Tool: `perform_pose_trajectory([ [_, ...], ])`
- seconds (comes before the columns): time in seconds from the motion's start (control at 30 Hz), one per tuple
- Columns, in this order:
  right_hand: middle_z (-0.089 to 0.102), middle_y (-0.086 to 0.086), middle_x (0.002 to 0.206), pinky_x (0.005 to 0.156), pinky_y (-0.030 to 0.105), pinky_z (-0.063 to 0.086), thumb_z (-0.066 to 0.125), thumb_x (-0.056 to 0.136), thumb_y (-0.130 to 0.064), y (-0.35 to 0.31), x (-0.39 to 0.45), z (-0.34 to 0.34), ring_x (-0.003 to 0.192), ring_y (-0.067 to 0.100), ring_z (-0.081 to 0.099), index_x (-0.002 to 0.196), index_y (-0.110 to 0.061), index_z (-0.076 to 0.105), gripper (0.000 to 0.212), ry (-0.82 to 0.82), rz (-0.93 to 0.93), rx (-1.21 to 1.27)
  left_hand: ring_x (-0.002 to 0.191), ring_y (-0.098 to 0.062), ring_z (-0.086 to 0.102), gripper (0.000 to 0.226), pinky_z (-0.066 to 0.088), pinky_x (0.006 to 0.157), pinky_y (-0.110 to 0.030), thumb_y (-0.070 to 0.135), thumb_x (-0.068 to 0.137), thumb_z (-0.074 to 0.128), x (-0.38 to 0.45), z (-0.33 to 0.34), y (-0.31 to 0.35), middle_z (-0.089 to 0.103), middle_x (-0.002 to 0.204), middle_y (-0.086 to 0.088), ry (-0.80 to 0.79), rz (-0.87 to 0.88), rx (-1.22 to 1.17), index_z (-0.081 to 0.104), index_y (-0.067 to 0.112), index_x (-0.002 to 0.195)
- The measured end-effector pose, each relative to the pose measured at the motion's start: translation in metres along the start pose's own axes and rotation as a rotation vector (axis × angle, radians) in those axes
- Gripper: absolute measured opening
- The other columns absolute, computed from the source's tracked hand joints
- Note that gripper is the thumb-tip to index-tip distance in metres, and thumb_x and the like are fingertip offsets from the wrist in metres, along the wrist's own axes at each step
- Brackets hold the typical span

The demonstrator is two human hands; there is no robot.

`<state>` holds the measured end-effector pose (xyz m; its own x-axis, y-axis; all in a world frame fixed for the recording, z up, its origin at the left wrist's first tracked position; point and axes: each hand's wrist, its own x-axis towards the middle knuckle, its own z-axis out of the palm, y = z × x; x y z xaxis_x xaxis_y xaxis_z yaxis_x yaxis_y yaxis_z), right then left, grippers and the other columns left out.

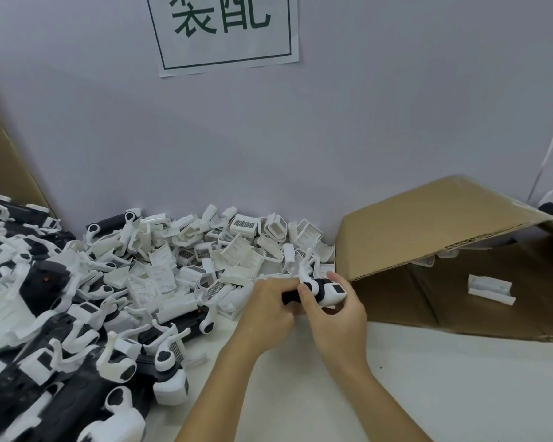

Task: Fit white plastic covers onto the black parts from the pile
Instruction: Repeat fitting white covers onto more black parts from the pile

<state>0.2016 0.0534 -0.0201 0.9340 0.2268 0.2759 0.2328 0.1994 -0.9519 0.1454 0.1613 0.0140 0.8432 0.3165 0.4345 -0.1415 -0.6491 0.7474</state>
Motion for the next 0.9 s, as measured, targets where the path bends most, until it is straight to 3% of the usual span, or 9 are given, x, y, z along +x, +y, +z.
perform_pose_trajectory([
  [0.17,0.071,-0.019,0.08,0.063,0.011,0.051,0.084,0.075,-0.027,0.0,0.002,0.001,0.076,0.0,0.068,0.097,-0.036,0.064,0.032,0.068,-0.039,-0.014,0.061,0.002,0.052,0.045,0.038,0.059,-0.01,-0.013,0.076,0.062,0.0,-0.001,-0.003,0.06,0.063,0.016,-0.04,0.022,-0.005,0.068,0.032,0.068],
  [0.27,0.072,-0.013,0.083,0.066,0.012,0.053,0.085,0.074,-0.028,0.001,0.001,0.001,0.078,0.0,0.069,0.11,-0.026,0.066,0.04,0.084,-0.032,0.0,0.063,0.001,0.05,0.032,0.038,0.06,-0.013,-0.013,0.077,0.061,-0.001,0.002,-0.003,0.059,0.065,0.016,-0.05,0.036,-0.004,0.069,0.018,0.074],
  [0.4,0.072,-0.013,0.102,0.074,0.012,0.053,0.084,0.076,-0.033,-0.003,0.003,0.0,0.091,-0.003,0.068,0.13,-0.021,0.061,0.059,0.026,-0.009,0.041,0.076,0.001,0.062,0.04,0.046,0.068,-0.012,-0.013,0.085,0.052,0.0,0.003,-0.001,0.066,0.079,0.023,0.007,0.102,0.042,0.064,0.026,0.086],
  [0.5,0.068,-0.018,0.113,0.081,0.015,0.051,0.078,0.084,-0.03,-0.003,-0.001,0.002,0.102,-0.004,0.065,0.144,-0.023,0.046,0.069,-0.091,-0.04,-0.026,0.087,-0.017,0.064,0.032,0.053,0.077,-0.032,-0.006,0.095,0.044,0.003,0.004,0.001,0.069,0.093,0.002,0.158,-0.019,0.02,0.062,0.018,0.106],
  [0.6,0.058,-0.024,0.124,0.079,0.007,0.046,0.064,0.095,-0.023,0.0,-0.004,0.002,0.108,-0.007,0.059,0.145,-0.026,0.044,0.054,-0.094,-0.08,-0.1,0.074,-0.009,0.064,0.027,0.05,0.064,-0.023,0.008,0.105,0.043,0.007,-0.002,0.008,0.07,0.08,0.006,0.408,-0.29,-0.351,0.064,0.022,0.094],
  [0.7,0.056,-0.019,0.129,0.077,0.005,0.044,0.055,0.1,-0.016,0.002,-0.003,0.002,0.115,-0.001,0.054,0.135,-0.032,0.052,0.039,-0.102,-0.063,-0.158,0.063,-0.014,0.067,0.033,0.049,0.058,-0.028,0.03,0.1,0.051,0.01,-0.016,0.014,0.07,0.071,0.001,0.428,-0.524,-0.985,0.073,0.022,0.077],
  [0.8,0.065,-0.013,0.111,0.071,0.006,0.045,0.056,0.097,-0.008,0.004,0.0,0.002,0.096,-0.007,0.06,0.13,-0.021,0.06,0.037,-0.135,-0.04,-0.182,0.057,-0.014,0.065,0.018,0.05,0.049,-0.026,0.031,0.091,0.068,0.011,-0.016,0.012,0.064,0.075,-0.004,0.451,-0.565,-1.01,0.065,0.014,0.092],
  [0.83,0.067,-0.013,0.105,0.07,0.007,0.046,0.058,0.095,-0.006,0.004,0.0,0.002,0.092,-0.008,0.061,0.128,-0.02,0.062,0.035,-0.162,-0.035,-0.196,0.056,-0.013,0.064,0.024,0.05,0.047,-0.025,0.028,0.089,0.071,0.011,-0.015,0.013,0.062,0.076,-0.004,0.493,-0.581,-0.991,0.058,0.011,0.099],
  [0.9,0.069,-0.015,0.104,0.076,0.011,0.048,0.063,0.093,-0.008,0.004,-0.001,0.001,0.098,-0.007,0.062,0.126,-0.024,0.061,0.037,-0.257,-0.016,-0.2,0.058,-0.014,0.065,0.028,0.051,0.048,-0.025,0.026,0.089,0.069,0.012,-0.014,0.013,0.064,0.076,-0.004,0.49,-0.56,-1.066,0.054,0.008,0.105],
])
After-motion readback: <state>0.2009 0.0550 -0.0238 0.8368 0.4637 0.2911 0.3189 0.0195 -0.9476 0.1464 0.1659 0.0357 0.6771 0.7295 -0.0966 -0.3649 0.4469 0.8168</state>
